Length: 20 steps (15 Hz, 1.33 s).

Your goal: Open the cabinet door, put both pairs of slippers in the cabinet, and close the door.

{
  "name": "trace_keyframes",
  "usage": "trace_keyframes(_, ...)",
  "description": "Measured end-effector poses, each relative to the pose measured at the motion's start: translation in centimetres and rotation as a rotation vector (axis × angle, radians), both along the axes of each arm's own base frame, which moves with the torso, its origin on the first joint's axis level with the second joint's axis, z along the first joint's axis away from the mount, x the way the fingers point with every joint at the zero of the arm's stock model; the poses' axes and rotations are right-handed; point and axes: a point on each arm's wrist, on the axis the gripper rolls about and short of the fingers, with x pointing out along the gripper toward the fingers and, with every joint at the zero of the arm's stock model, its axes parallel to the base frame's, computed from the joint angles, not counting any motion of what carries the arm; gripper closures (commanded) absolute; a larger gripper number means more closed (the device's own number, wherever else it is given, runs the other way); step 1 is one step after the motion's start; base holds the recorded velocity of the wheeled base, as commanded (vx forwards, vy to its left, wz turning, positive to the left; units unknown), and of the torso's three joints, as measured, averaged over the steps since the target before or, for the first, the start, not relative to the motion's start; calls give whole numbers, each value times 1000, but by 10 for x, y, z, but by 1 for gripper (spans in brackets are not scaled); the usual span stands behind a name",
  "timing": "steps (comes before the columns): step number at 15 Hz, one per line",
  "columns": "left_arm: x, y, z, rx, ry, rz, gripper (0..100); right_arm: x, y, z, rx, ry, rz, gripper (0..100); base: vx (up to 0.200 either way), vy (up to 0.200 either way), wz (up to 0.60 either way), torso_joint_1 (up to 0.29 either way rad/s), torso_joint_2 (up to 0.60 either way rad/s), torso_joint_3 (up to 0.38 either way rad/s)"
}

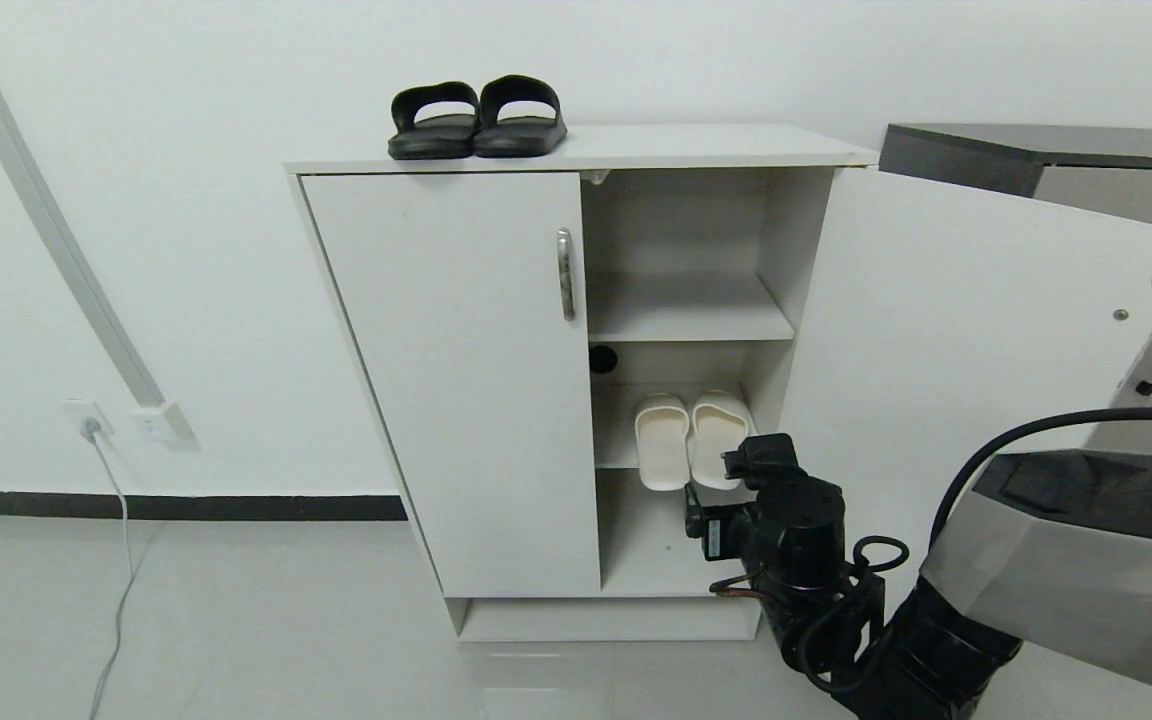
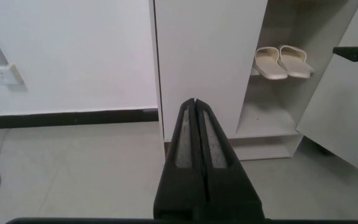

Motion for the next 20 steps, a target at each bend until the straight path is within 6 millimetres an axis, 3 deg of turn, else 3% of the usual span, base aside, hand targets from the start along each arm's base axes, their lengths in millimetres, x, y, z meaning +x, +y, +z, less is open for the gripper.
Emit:
trace_keyframes(3, 0, 0, 0, 0, 0, 0, 100, 0, 0, -1, -1, 1, 0, 0, 0, 0, 0, 0, 0, 0)
trace_keyframes(20, 0, 0, 0, -10, 0, 2, 100, 0, 0, -1, 12, -15, 1, 0, 0, 200, 0, 3, 1, 2)
